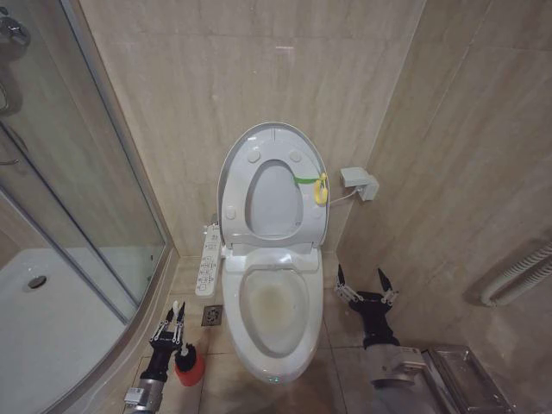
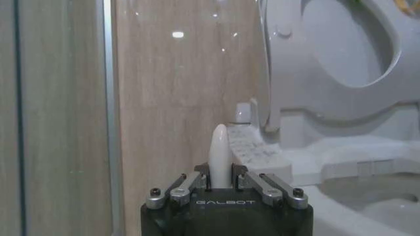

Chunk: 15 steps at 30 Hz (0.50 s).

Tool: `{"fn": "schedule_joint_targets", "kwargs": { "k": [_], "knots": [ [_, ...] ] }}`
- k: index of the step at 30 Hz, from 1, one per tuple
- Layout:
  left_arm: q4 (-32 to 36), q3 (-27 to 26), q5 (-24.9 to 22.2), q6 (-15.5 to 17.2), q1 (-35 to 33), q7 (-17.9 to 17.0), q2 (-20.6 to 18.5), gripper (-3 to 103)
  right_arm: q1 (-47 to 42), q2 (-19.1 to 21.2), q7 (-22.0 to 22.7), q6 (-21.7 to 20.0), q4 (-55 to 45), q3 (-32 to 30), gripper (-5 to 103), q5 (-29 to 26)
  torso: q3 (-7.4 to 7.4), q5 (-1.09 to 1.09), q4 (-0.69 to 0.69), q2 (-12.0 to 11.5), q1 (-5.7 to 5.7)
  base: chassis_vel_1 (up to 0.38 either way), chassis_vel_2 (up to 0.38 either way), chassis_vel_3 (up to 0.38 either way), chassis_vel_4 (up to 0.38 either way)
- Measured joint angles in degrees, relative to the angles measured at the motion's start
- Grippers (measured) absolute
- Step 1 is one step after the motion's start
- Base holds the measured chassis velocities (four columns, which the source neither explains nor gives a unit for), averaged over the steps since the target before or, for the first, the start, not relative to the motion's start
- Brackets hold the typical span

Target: Open the toilet lid, clean the toilet bowl with a toilet brush, close the toilet lid, and flush.

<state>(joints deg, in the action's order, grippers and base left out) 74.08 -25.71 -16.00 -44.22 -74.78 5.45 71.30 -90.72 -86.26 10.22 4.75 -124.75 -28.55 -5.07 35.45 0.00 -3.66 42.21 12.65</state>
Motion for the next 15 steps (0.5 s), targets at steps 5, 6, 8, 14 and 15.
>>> {"fn": "schedule_joint_targets", "kwargs": {
  "k": [5, 6, 8, 14, 15],
  "knots": [
    [-4.78, 0.00, 0.22, -2.21, 2.64, 1.09, 0.21, 22, 0.00, 0.00, 0.00, 0.00, 0.00, 0.00, 100, 0.00, 0.00, 0.00, 0.00, 0.00, 0.00, 0.000, 0.000, 0.000, 0.000],
    [-5.89, 0.10, 0.31, -2.51, 3.25, 1.39, 0.30, 22, 0.00, 0.00, 0.00, 0.00, 0.00, 0.00, 100, 0.00, 0.00, 0.00, 0.00, 0.00, 0.00, 0.000, 0.000, 0.000, 0.000],
    [-7.37, 0.74, 0.11, -2.65, 4.14, 1.49, 0.45, 22, 0.00, 0.00, 0.00, 0.00, 0.00, 0.00, 100, 0.00, 0.00, 0.00, 0.00, 0.00, 0.00, 0.000, 0.000, 0.000, 0.000],
    [-11.68, 2.14, -0.39, -2.70, 6.46, 1.51, 1.28, 22, 0.00, 0.00, 0.00, 0.00, 0.00, 0.00, 100, 0.00, 0.00, 0.00, 0.00, 0.00, 0.00, 0.000, 0.000, 0.000, 0.000],
    [-11.68, 2.14, -0.39, -2.70, 6.46, 1.51, 1.28, 22, 0.00, 0.00, 0.00, 0.00, 0.00, 0.00, 100, 0.00, 0.00, 0.00, 0.00, 0.00, 0.00, 0.000, 0.000, 0.000, 0.000]
  ]
}}
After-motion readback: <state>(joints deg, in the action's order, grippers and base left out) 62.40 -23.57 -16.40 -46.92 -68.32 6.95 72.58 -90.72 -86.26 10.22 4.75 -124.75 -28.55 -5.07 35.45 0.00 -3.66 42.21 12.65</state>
